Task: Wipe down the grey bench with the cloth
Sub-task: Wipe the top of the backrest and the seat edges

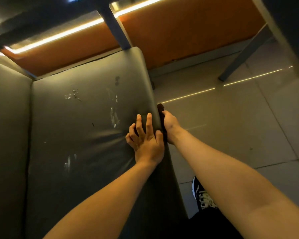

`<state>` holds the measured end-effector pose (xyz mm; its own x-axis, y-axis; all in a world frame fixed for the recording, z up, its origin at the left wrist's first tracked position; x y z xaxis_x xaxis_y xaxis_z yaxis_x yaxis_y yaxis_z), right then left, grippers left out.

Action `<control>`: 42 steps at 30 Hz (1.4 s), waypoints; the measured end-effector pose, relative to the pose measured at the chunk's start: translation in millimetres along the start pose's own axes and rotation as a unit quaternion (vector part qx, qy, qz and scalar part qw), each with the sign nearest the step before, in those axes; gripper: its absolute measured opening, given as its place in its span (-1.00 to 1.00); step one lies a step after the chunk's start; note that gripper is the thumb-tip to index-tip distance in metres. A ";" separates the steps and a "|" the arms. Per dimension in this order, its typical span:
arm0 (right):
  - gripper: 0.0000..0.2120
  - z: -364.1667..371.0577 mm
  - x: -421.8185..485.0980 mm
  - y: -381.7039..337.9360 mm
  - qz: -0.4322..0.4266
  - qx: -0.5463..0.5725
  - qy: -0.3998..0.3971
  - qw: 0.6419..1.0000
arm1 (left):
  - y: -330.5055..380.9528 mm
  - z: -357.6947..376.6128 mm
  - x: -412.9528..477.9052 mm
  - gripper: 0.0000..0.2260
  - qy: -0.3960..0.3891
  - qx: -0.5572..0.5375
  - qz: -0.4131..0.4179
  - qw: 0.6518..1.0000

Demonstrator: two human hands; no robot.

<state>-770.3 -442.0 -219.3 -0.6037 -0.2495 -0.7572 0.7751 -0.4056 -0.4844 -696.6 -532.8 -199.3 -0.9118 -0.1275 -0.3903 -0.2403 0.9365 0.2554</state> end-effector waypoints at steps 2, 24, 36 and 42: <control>-0.67 -8.7 -7.5 18.4 0.009 -0.027 0.010 1.000 | -2.8 3.6 0.6 -0.39 0.013 -0.001 0.013 1.000; -0.46 -1.1 -14.2 28.6 -0.154 -0.240 0.065 0.956 | -9.0 6.8 -8.3 -0.32 0.011 -0.023 0.054 0.998; -0.65 -1.5 -54.5 38.0 -0.190 -0.252 0.142 0.938 | -6.6 -0.2 -11.3 -0.41 0.008 -0.080 0.045 0.996; -0.53 20.8 -38.9 5.1 -0.192 -0.305 0.060 0.931 | -13.5 2.4 -6.4 -0.51 0.061 -0.164 0.056 0.983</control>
<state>-746.7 -452.6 -183.2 -0.8612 -0.0745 -0.5027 0.4903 0.1385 -0.8605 -686.7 -543.8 -202.4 -0.9668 -0.0862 -0.2404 -0.2124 0.7940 0.5696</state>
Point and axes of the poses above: each hand's wrist, its own x-axis towards the middle knuckle, its own z-axis out of the palm, y = z × x, the point moved 1 cm from there along x, towards the middle knuckle, and after that the axes turned 8 degrees about -y, right-handed, at the moved point
